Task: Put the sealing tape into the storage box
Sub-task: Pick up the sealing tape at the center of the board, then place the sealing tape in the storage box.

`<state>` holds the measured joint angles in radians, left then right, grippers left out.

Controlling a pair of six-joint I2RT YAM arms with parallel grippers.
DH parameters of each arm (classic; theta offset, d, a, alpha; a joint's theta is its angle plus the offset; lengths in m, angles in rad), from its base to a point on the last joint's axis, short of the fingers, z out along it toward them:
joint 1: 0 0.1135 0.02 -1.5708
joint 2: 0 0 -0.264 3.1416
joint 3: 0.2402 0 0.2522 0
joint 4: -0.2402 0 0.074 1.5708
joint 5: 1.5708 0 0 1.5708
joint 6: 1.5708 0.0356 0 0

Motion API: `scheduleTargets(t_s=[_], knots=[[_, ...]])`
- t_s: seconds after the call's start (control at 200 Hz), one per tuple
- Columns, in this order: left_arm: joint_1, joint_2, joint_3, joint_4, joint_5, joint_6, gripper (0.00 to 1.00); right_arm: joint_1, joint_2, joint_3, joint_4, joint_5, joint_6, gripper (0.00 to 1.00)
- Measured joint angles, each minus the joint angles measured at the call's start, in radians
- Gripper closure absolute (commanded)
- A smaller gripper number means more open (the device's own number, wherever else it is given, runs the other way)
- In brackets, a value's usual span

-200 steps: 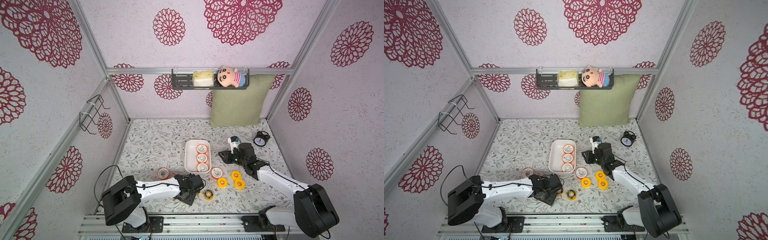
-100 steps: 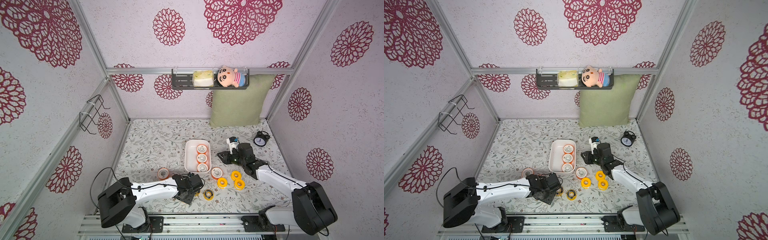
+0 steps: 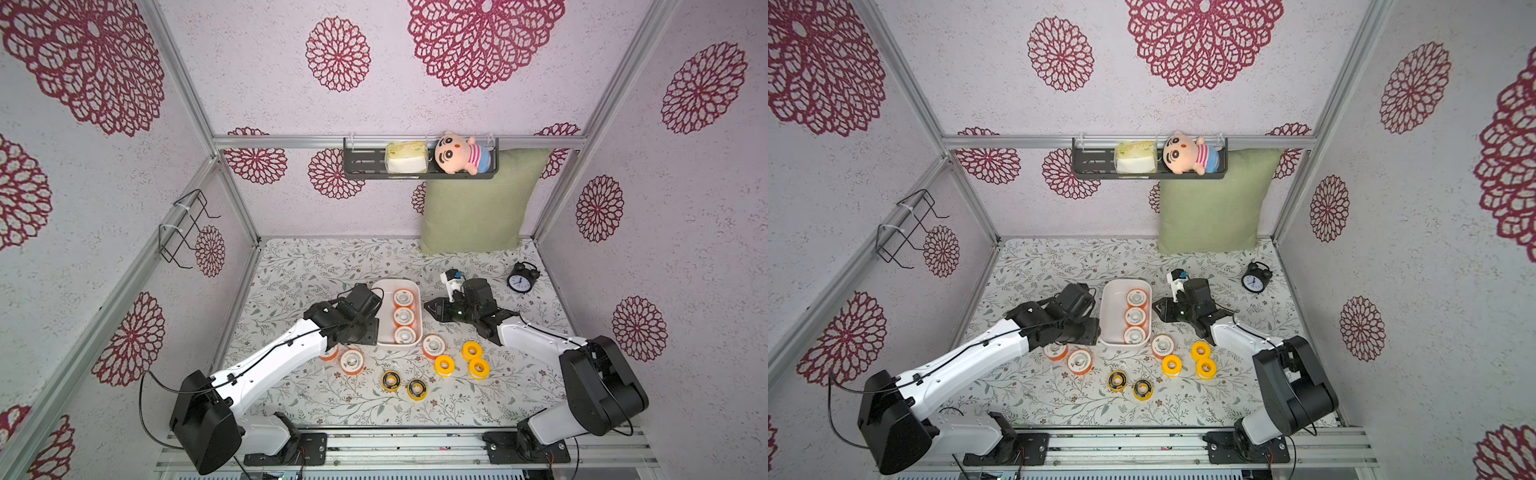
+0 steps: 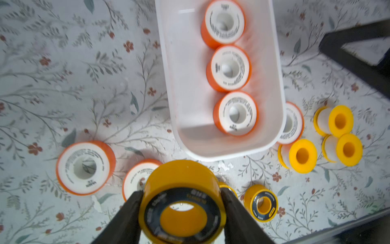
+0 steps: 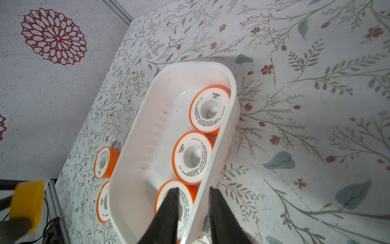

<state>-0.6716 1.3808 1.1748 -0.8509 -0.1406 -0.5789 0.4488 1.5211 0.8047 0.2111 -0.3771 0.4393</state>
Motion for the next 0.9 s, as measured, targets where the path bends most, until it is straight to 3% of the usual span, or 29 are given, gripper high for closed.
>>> scheduleTargets(t_s=[0.21,0.435,0.901], knots=[[0.106,0.196,0.254,-0.002,0.004,0.126,0.45,0.0,0.055,0.045,0.001,0.013,0.008,0.69],[0.144,0.401,0.438,-0.013,0.026,0.2,0.45,0.0,0.13,0.106,-0.007,0.026,0.009,0.69],[0.152,0.603,0.558,-0.014,0.089,0.247,0.45,0.0,0.226,0.18,-0.016,0.047,0.033,0.73]])
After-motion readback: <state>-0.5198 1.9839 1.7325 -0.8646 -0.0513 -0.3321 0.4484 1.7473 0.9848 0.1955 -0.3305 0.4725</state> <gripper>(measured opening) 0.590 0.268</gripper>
